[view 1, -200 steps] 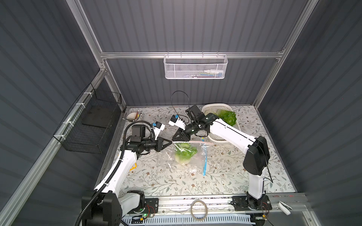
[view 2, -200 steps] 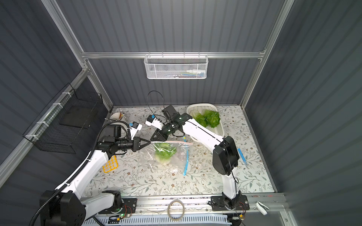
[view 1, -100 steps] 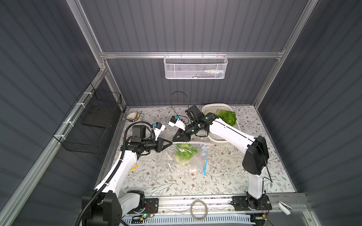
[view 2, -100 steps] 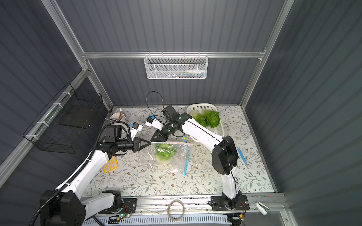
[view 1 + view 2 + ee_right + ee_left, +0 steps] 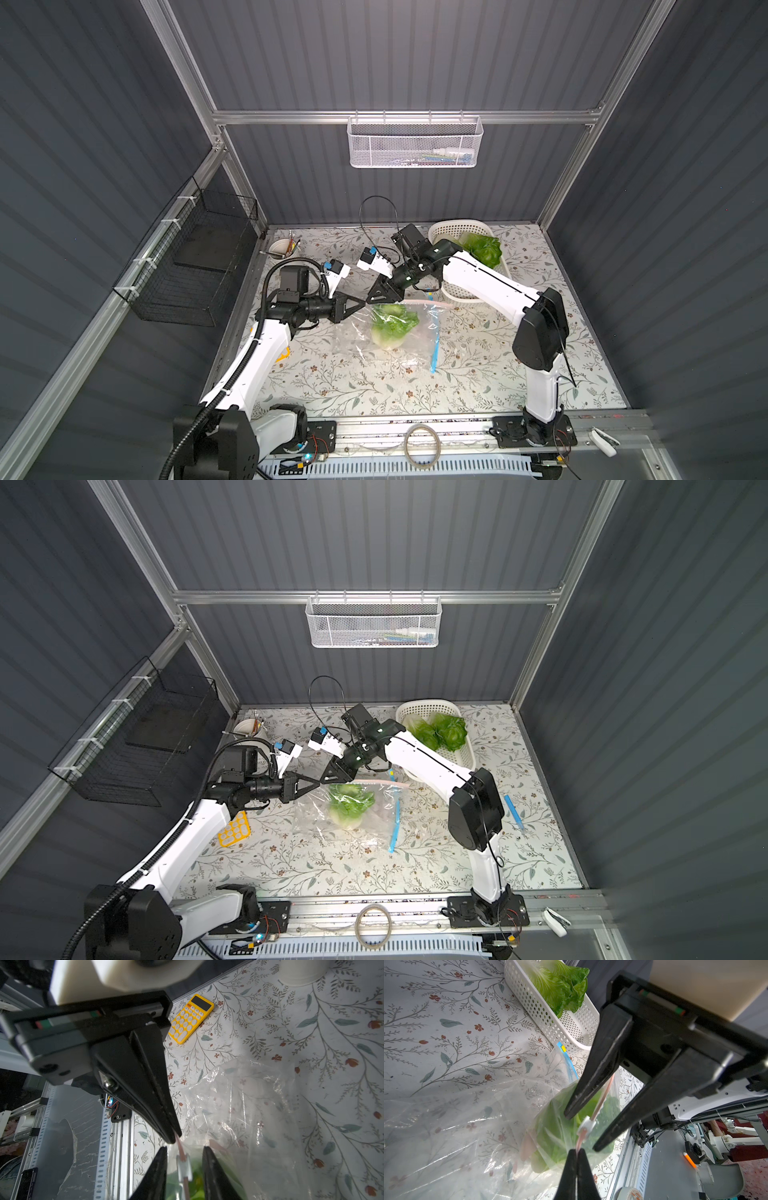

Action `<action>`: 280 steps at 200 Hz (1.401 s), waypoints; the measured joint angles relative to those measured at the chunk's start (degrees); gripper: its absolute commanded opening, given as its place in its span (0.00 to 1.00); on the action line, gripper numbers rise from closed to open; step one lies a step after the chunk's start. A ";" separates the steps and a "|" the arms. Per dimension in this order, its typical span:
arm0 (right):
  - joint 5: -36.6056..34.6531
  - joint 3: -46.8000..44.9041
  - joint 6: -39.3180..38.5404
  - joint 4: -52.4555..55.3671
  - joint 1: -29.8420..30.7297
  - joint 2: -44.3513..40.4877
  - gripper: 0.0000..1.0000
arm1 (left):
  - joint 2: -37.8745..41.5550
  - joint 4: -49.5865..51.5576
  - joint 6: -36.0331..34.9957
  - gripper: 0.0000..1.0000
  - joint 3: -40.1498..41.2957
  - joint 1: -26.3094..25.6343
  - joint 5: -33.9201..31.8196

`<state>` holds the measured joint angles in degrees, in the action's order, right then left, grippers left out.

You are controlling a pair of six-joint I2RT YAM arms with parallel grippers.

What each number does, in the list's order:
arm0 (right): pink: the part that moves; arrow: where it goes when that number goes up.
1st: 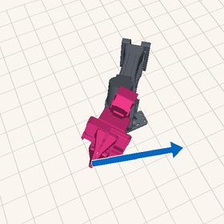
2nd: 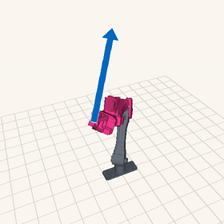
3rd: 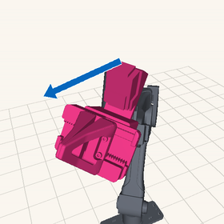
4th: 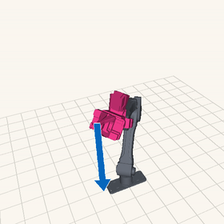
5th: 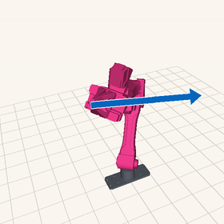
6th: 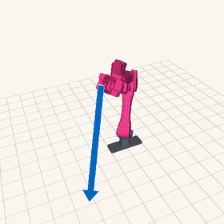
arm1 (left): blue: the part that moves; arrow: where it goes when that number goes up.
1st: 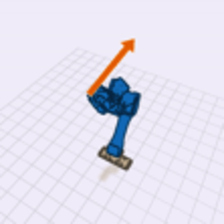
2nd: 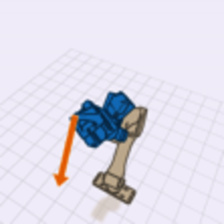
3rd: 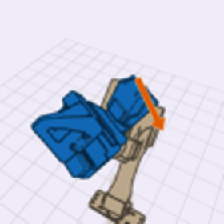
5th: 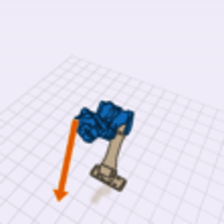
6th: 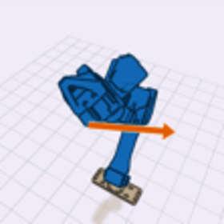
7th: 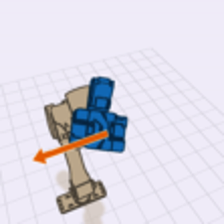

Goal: Open the zip-top bag and take out the chinese cabbages
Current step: Unzip the zipper on the zipper food storage bag.

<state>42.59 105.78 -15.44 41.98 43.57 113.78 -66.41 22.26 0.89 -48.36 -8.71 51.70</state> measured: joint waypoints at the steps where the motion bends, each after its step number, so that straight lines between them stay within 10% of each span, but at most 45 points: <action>1: 0.00 0.00 -0.02 0.00 0.00 0.02 0.24 | 0.00 0.00 0.00 0.00 0.00 0.00 -0.02; 55: 0.61 0.00 0.44 -0.31 -0.02 0.20 0.00 | 0.09 -0.48 0.04 0.00 0.07 0.00 -0.20; 280: 1.07 -22.62 7.13 -14.60 -6.56 -15.34 0.00 | 12.85 -4.83 4.81 0.00 4.22 -1.11 -20.02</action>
<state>43.66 83.15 -8.32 27.38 37.01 98.43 -53.56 17.43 5.69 -44.14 -9.82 31.68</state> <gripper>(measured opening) 0.108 0.049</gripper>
